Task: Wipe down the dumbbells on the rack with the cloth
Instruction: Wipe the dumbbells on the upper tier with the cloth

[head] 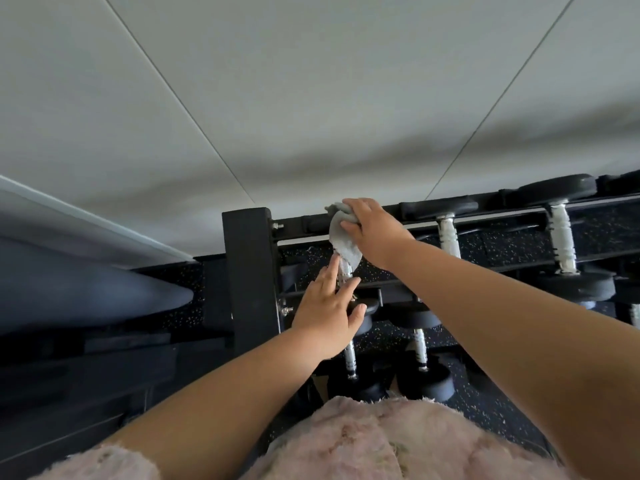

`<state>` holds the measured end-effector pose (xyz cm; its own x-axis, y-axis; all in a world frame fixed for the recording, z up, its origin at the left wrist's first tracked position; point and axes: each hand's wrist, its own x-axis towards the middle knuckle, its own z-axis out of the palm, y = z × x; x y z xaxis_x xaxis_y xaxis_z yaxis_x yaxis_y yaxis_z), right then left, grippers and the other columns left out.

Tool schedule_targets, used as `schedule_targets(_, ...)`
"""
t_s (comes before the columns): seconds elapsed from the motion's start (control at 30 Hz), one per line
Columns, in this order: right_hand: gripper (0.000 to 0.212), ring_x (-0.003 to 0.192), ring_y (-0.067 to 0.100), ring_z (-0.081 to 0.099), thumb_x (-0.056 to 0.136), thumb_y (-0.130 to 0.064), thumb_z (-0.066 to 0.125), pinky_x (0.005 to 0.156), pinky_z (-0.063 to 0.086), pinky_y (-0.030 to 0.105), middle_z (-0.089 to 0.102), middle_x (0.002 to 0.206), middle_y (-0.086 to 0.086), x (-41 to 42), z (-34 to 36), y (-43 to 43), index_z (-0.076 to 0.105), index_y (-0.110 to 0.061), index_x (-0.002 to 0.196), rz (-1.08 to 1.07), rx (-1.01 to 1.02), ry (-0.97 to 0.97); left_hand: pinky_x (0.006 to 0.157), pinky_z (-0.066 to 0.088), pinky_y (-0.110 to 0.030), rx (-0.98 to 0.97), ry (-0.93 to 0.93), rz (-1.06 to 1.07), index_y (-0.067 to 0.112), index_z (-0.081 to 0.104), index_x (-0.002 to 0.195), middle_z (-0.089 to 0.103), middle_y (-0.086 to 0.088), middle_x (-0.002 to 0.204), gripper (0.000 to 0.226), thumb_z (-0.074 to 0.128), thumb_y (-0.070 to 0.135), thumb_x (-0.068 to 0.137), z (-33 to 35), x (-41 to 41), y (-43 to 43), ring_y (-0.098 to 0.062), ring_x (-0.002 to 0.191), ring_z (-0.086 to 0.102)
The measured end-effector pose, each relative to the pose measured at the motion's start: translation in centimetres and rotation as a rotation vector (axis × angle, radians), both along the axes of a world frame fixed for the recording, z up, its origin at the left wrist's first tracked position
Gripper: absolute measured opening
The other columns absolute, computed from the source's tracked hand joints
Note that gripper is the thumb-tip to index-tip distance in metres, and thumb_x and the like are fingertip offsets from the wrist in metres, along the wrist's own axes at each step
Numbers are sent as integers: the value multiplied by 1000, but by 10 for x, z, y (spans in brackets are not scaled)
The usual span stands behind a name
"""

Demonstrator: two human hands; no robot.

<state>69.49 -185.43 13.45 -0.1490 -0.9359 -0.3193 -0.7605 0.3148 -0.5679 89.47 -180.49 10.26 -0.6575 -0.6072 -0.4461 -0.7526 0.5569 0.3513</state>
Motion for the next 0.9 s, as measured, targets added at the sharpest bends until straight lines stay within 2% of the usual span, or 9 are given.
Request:
schedule_targets(0.13,40,115,23,60,111,-39,34,94,49,33,58,131,6,-18,-5,1,50,-18,141,-116,33,-28,132,13,-50,71,-36,77,39,16,166,-19,-5,176,64,32,62,108,-2,-5,3,-33,163,4)
schedule_targets(0.27,45,129,28,52,108,-38,40,104,45,42,50,146,7,-9,1,2,46,-17,147,-31,-53,58,131,11,-54,15,-50,68,40,18,164,-5,-10,177,65,31,65,106,-8,-4,5,-30,163,11)
schedule_targets(0.47,46,132,27,51,110,-42,39,105,45,42,44,153,3,18,8,-17,43,-23,152,276,-214,142,131,14,-51,-7,-44,64,37,23,165,12,-14,175,66,32,64,106,-11,-6,6,-29,161,17)
schedule_targets(0.53,49,128,30,54,108,-44,41,107,44,43,49,149,5,10,4,-17,43,-22,152,307,-224,131,125,29,-49,0,-29,67,36,26,165,33,-12,167,64,34,63,107,-12,-5,5,-31,150,37)
schedule_targets(0.63,43,111,29,60,104,-49,47,93,53,43,57,129,4,-9,-4,-12,41,-28,142,290,-183,105,101,48,-42,40,-18,69,38,28,163,59,-6,130,62,35,63,107,-9,-3,2,-28,117,59)
schedule_targets(0.7,36,102,25,60,104,-49,48,86,55,41,57,117,2,-18,-6,-10,41,-32,135,258,-137,66,97,47,-40,42,-21,74,39,32,161,61,-5,124,59,36,63,107,-6,-6,2,-27,113,60)
schedule_targets(0.77,32,102,22,58,104,-50,47,88,54,41,57,114,1,-21,-7,-9,44,-34,131,209,-126,38,100,43,-40,102,-15,127,39,36,159,60,-5,126,58,40,63,106,-1,-14,1,-26,117,58)
schedule_targets(0.83,34,103,21,58,104,-55,42,89,53,40,60,118,3,-21,-9,-9,44,-34,130,128,-133,41,107,42,-41,177,44,242,43,36,159,61,-3,126,60,49,62,103,3,-26,2,-25,121,58)
schedule_targets(0.9,37,92,20,63,105,-56,37,78,57,37,63,110,4,-13,-8,-12,42,-31,132,54,-100,18,109,45,-44,169,147,413,45,33,157,61,-2,132,63,59,51,101,3,-39,4,-25,119,61)
